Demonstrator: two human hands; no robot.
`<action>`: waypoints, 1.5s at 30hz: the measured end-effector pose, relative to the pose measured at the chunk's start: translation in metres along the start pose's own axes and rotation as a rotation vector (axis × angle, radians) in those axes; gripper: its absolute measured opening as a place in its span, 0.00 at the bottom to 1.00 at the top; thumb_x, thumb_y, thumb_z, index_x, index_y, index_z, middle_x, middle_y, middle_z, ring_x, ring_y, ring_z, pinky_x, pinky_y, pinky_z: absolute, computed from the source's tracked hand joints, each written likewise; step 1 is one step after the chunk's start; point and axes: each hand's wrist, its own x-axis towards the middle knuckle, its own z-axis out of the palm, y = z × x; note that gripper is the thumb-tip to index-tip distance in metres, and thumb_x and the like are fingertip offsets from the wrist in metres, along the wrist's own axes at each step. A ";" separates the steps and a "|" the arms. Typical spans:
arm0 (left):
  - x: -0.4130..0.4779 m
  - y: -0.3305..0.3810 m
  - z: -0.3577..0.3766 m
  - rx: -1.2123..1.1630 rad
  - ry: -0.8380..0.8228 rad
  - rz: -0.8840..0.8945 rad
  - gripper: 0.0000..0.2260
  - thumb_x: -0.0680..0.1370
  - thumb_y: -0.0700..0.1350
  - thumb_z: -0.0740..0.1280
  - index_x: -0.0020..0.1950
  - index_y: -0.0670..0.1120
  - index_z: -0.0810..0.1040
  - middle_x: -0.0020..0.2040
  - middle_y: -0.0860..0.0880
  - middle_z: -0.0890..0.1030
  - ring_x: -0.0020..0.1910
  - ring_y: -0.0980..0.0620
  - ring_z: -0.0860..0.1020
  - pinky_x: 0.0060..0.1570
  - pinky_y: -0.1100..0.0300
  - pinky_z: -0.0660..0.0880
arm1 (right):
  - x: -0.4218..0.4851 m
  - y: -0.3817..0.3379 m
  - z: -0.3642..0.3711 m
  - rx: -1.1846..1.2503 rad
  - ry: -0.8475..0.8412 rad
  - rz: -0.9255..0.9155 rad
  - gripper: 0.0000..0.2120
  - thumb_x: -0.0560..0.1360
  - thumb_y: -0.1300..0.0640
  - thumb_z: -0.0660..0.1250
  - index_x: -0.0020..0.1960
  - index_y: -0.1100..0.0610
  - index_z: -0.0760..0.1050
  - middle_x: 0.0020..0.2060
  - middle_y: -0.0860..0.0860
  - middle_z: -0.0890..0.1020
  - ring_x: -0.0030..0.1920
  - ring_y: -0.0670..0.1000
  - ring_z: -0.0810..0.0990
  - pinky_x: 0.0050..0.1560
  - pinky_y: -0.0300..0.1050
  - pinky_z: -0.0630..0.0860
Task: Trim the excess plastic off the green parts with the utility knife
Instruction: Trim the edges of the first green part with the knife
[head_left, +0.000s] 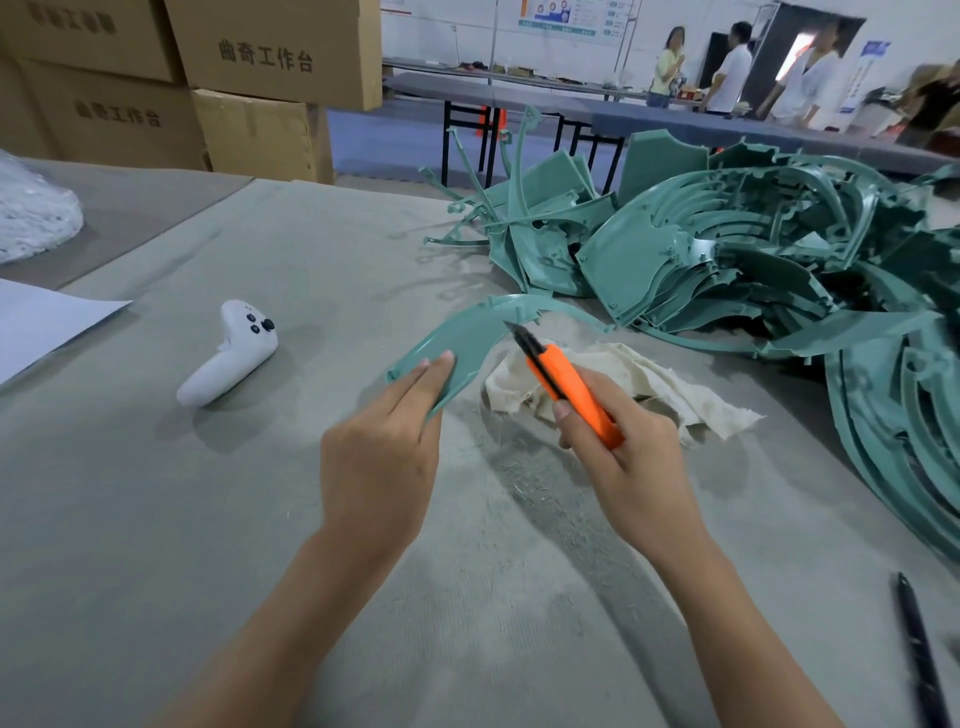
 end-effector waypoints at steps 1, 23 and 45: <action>0.000 0.000 0.000 -0.007 -0.002 0.000 0.15 0.72 0.32 0.69 0.58 0.38 0.82 0.51 0.42 0.85 0.42 0.44 0.85 0.32 0.53 0.81 | 0.000 0.001 0.000 -0.011 0.005 0.010 0.11 0.80 0.46 0.61 0.61 0.38 0.73 0.32 0.48 0.76 0.28 0.51 0.72 0.29 0.52 0.71; -0.001 0.001 0.001 0.022 0.013 0.002 0.14 0.73 0.34 0.66 0.57 0.38 0.82 0.48 0.43 0.85 0.38 0.45 0.84 0.29 0.56 0.79 | -0.004 -0.008 0.013 -0.227 0.137 0.045 0.15 0.81 0.56 0.64 0.67 0.53 0.74 0.34 0.47 0.79 0.30 0.47 0.74 0.31 0.46 0.71; 0.000 0.002 0.000 -0.002 0.008 -0.017 0.14 0.75 0.39 0.62 0.57 0.39 0.82 0.49 0.44 0.85 0.41 0.46 0.84 0.34 0.58 0.76 | -0.004 -0.006 -0.001 -0.063 -0.022 -0.063 0.13 0.81 0.52 0.63 0.64 0.41 0.73 0.32 0.47 0.75 0.29 0.50 0.73 0.28 0.42 0.69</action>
